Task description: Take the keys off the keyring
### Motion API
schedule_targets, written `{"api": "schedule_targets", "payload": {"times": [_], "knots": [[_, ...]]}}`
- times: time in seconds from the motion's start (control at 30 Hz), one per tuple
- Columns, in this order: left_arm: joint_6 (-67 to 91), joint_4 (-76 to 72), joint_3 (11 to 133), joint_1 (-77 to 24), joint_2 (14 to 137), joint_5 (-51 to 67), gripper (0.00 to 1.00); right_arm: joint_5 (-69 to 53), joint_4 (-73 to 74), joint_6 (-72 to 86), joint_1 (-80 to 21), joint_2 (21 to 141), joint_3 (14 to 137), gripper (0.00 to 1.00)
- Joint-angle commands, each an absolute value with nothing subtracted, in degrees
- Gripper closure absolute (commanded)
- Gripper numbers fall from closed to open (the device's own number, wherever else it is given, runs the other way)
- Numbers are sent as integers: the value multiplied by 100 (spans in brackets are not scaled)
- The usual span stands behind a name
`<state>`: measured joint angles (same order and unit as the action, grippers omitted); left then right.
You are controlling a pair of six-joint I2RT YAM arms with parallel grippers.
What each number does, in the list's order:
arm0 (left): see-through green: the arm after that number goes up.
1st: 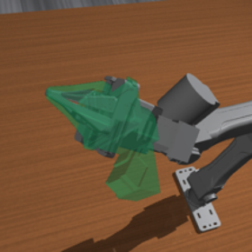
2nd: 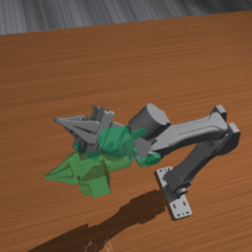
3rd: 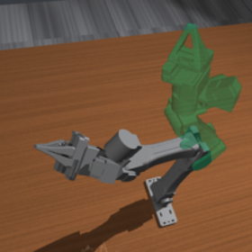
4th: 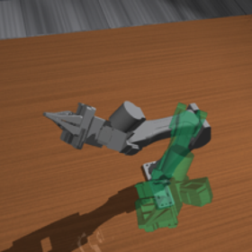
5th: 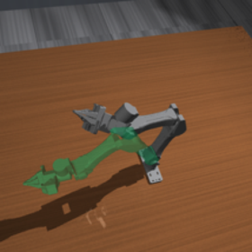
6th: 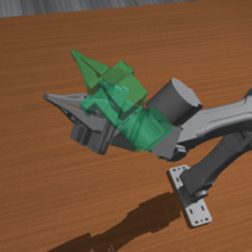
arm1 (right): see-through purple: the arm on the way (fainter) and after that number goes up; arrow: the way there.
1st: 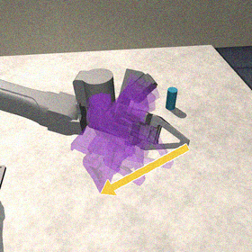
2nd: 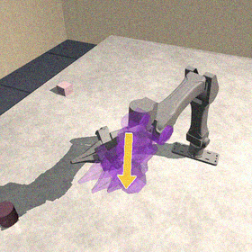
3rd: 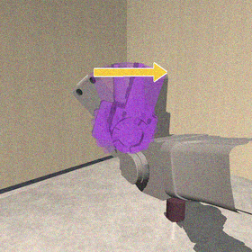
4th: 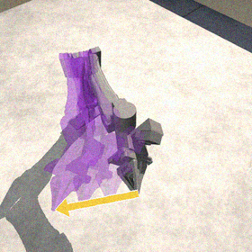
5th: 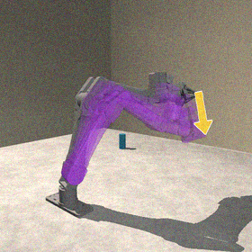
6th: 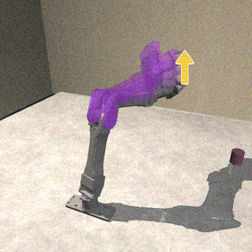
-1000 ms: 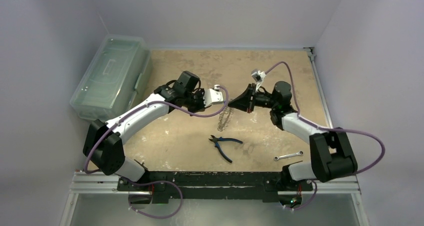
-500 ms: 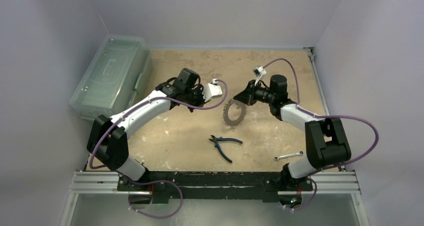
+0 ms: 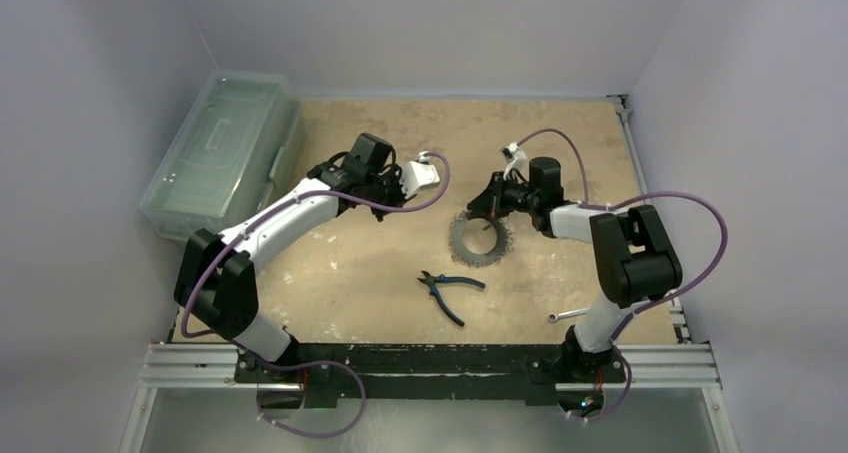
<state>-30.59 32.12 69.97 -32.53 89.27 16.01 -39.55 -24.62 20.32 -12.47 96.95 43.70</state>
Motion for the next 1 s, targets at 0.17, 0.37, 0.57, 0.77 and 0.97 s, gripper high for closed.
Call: {"api": "schedule_targets", "payload": {"times": [0.17,0.37,0.57,0.77,0.97], "knots": [[-2922,3003,7182,-3208,8895,1635,100,-3683,-1652,1112,-1274,9308,4953,68],[-2890,2996,7223,-3197,8913,1657,100,-3261,-74,-220,-1389,8607,5234,53],[-2730,3108,7435,-3056,9033,1826,100,-3363,1531,-2262,-1852,8114,5214,43],[-2564,3123,7570,-2795,9036,2079,100,-3541,2312,-4092,-1855,7986,5099,38],[-2525,3112,7537,-2703,8978,2145,100,-3680,2751,-5493,-1885,8156,4985,30]]}}
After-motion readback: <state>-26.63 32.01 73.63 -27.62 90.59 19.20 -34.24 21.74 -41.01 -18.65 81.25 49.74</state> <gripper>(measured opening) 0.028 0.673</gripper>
